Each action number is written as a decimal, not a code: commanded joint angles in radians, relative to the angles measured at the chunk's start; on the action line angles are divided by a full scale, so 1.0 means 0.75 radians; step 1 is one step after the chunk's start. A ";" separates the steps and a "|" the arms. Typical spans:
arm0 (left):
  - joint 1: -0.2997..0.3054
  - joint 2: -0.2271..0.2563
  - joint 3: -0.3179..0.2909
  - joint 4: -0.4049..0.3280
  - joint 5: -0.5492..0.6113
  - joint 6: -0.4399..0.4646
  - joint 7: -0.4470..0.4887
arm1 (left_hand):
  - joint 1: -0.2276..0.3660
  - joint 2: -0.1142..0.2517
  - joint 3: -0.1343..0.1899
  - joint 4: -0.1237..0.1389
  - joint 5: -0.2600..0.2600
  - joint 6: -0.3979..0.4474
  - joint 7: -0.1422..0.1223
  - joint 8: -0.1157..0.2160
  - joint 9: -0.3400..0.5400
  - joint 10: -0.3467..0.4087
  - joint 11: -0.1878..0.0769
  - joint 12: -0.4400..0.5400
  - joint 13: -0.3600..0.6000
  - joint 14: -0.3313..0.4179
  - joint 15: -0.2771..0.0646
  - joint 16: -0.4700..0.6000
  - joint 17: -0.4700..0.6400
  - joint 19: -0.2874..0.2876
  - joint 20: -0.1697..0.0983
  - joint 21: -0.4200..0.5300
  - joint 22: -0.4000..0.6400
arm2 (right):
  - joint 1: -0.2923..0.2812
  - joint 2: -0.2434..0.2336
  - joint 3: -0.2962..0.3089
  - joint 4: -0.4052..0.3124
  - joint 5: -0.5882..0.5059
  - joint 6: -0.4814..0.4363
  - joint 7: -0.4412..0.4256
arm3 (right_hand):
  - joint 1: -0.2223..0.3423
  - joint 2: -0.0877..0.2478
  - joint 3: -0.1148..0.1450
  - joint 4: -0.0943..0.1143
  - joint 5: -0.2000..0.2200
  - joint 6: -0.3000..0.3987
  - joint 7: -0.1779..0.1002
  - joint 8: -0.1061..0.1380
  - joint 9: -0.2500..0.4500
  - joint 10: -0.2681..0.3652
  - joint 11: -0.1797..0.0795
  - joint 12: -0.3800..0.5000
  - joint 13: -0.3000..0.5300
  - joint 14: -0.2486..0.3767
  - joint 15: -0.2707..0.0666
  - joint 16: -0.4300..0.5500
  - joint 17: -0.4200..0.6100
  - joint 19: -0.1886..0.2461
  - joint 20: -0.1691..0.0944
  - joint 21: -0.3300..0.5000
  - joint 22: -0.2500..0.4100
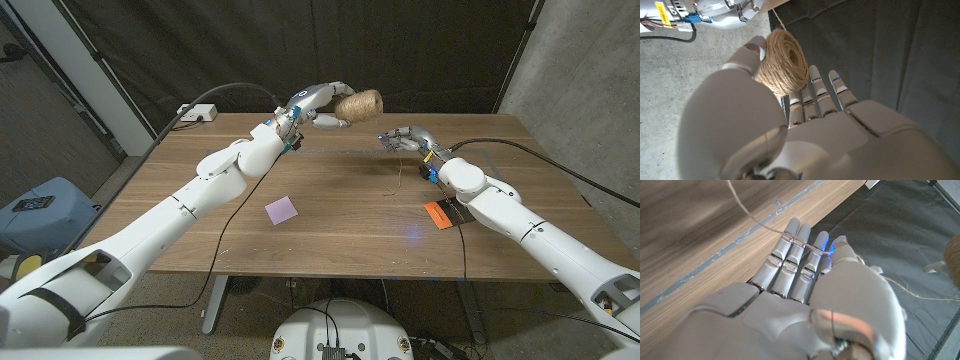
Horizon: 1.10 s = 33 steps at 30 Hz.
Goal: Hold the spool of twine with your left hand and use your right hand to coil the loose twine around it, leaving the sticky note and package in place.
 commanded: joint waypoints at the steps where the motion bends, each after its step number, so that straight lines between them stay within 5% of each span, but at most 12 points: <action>1: -0.014 -0.009 0.014 0.017 0.015 0.014 0.022 | 0.079 0.150 0.000 0.007 0.006 0.085 -0.020 0.034 0.028 0.014 -0.005 -0.002 0.003 0.011 -0.001 -0.002 0.006 0.003 -0.003 0.006 0.000 | -0.028 0.011 -0.007 -0.049 0.006 0.007 0.002 | -0.001 0.008 -0.006 0.000 0.001 0.009 0.006 -0.005 0.002 0.008 -0.001 0.000 0.003 0.011 -0.148 -0.001 0.007 -0.004 -0.122 0.012 -0.002; 33: -0.014 0.020 0.006 0.009 0.024 0.046 0.042 | 0.077 0.151 0.000 0.009 0.007 0.083 -0.020 0.034 0.029 0.015 -0.002 -0.002 0.005 0.012 -0.001 -0.006 0.005 0.002 -0.004 0.007 0.000 | -0.121 0.001 -0.018 -0.177 -0.007 -0.041 -0.042 | 0.000 0.006 -0.005 -0.003 0.001 0.013 0.005 -0.008 0.003 0.014 0.002 -0.003 0.006 0.014 -0.148 -0.005 0.011 -0.004 -0.121 0.015 -0.002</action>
